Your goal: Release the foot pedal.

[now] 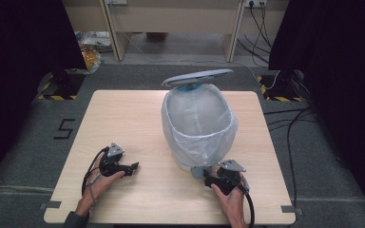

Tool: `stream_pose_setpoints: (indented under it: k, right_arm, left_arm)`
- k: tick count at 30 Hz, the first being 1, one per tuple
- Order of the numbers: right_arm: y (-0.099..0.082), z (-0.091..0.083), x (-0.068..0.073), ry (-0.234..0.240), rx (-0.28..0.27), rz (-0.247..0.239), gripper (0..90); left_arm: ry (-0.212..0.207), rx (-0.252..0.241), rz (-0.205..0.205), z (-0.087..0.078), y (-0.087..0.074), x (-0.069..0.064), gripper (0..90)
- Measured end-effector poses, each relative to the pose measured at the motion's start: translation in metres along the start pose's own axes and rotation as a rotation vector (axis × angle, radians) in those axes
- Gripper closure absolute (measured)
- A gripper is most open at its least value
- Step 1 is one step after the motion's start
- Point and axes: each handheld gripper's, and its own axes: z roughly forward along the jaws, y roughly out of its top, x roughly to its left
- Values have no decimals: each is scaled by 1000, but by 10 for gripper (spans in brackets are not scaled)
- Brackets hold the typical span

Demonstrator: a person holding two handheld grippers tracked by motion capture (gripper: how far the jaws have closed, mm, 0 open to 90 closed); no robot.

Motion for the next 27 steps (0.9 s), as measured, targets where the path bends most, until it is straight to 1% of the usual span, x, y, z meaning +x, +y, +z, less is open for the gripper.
stream_pose_setpoints:
  k: [3,27]
  right_arm:
    - [0,-1,0,1,-5,-7,187]
    - [2,-3,0,3,-17,-12,187]
  left_arm:
    - [0,0,0,0,0,0,135]
    - [0,0,-1,0,0,0,136]
